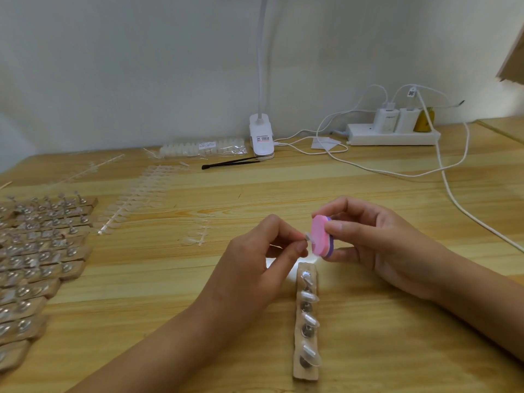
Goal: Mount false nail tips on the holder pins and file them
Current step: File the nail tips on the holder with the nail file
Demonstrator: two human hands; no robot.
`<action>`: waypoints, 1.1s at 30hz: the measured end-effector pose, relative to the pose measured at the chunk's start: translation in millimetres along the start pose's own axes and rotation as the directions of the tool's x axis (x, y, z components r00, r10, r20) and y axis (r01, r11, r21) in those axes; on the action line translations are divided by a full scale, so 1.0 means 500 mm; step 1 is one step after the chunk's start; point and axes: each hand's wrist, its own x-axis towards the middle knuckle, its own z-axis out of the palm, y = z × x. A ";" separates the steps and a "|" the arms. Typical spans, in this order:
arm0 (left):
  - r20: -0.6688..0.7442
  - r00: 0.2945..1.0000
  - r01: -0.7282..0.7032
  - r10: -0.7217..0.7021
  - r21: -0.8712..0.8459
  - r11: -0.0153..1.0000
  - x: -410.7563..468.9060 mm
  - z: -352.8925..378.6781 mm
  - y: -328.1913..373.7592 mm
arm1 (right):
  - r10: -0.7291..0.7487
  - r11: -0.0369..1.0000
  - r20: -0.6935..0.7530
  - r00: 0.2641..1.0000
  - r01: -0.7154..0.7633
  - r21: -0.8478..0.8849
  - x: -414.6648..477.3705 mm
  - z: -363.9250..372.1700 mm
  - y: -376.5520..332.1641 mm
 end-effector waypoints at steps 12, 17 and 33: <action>0.040 0.998 0.039 -0.037 -0.052 0.998 -0.001 0.002 0.003 | 0.006 1.000 0.026 1.000 -0.005 -0.030 -0.002 -0.005 -0.004; 0.032 0.999 0.037 -0.035 -0.060 0.998 0.002 0.000 0.005 | 0.005 1.000 0.018 1.000 -0.005 -0.010 0.000 -0.003 0.000; 0.050 0.995 0.091 -0.087 -0.092 0.992 0.003 0.001 0.004 | 0.001 0.999 -0.079 0.997 0.003 0.047 0.008 -0.006 0.004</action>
